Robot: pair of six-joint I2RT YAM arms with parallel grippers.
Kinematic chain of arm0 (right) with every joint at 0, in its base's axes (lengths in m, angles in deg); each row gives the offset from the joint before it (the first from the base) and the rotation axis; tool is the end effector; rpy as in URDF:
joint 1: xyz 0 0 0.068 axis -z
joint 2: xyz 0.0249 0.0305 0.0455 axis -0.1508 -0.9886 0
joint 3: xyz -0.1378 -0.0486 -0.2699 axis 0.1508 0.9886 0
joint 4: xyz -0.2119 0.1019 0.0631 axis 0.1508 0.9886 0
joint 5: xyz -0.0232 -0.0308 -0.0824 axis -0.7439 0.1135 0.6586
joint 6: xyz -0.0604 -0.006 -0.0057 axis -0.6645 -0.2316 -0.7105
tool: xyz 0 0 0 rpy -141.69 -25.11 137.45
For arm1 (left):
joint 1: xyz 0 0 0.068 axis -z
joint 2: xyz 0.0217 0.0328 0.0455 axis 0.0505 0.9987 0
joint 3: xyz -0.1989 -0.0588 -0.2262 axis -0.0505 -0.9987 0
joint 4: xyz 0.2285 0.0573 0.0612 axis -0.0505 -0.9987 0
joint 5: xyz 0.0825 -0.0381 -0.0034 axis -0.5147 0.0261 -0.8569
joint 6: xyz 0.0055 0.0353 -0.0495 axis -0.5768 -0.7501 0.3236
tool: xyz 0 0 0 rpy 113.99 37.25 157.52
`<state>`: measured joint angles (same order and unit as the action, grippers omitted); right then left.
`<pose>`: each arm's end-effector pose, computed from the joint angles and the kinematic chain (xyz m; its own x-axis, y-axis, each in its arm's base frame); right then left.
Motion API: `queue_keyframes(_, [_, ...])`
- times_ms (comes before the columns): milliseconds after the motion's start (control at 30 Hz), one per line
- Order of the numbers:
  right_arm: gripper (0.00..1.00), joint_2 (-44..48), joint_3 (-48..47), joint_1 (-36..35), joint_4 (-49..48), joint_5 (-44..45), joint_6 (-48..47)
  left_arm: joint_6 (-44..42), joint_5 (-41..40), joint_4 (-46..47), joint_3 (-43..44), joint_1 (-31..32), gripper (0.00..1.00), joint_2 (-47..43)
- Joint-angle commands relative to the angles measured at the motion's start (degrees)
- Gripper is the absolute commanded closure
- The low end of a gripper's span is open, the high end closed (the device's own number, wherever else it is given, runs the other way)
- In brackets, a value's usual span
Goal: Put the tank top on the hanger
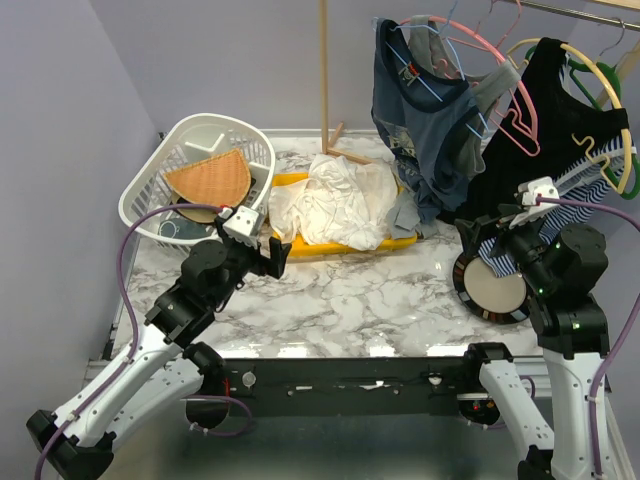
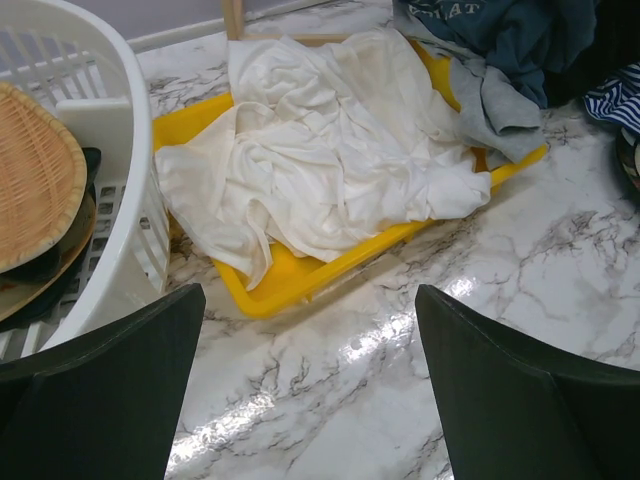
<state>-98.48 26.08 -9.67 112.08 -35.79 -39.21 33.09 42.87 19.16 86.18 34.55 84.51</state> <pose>0.0680 0.0141 0.4141 -0.0995 -0.1170 -0.9881 -0.3135 0.9462 -0.0805 0.0968 -0.0659 0.3333 -0.2069 -0.0138 -0.9783 0.4658 0.8779 -0.1109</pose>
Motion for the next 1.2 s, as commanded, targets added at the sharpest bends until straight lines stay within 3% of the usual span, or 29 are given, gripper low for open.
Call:
queue_keyframes(0, [0.0, -0.72, 0.42, 0.47, -0.19, -3.89, -1.53, 2.15, 4.26, 1.0, -0.52, -0.54, 0.01, 1.36])
queue_keyframes(233, [0.0, -3.35, 7.09, 0.47, -1.14, -24.43, -12.0, 9.53, 8.05, 4.25, 1.41, -0.63, 0.01, 8.73])
queue_keyframes(467, [0.0, -7.83, 16.86, 0.47, -9.33, -32.81, -11.12, 17.71, 5.26, 4.08, 10.1, 0.34, 0.01, 25.69])
queue_keyframes(600, [0.0, -8.63, 15.1, 0.47, -6.69, -33.52, -13.41, 18.69, -2.31, 0.57, 21.76, 2.62, 0.01, 38.86])
queue_keyframes(733, [0.0, -6.87, 16.68, 0.47, -7.66, -31.94, -12.26, 17.81, -8.19, -5.23, 36.01, 2.8, 0.01, 57.99])
queue_keyframes(900, [0.0, -6.61, 16.6, 0.47, -6.69, -31.06, -12.53, 21.05, -9.44, -12.88, 56.13, 2.63, 0.02, 73.85])
queue_keyframes(1100, [0.0, -6.26, 16.68, 0.47, -6.34, -29.91, -12.7, 24.22, -18.13, -16.92, 71.61, 2.54, 0.2, 87.66])
queue_keyframes(1167, [0.0, -6.17, 16.68, 0.47, -6.34, -30.0, -12.79, 24.49, -21.55, -17.54, 74.0, 2.28, 0.21, 91.35])
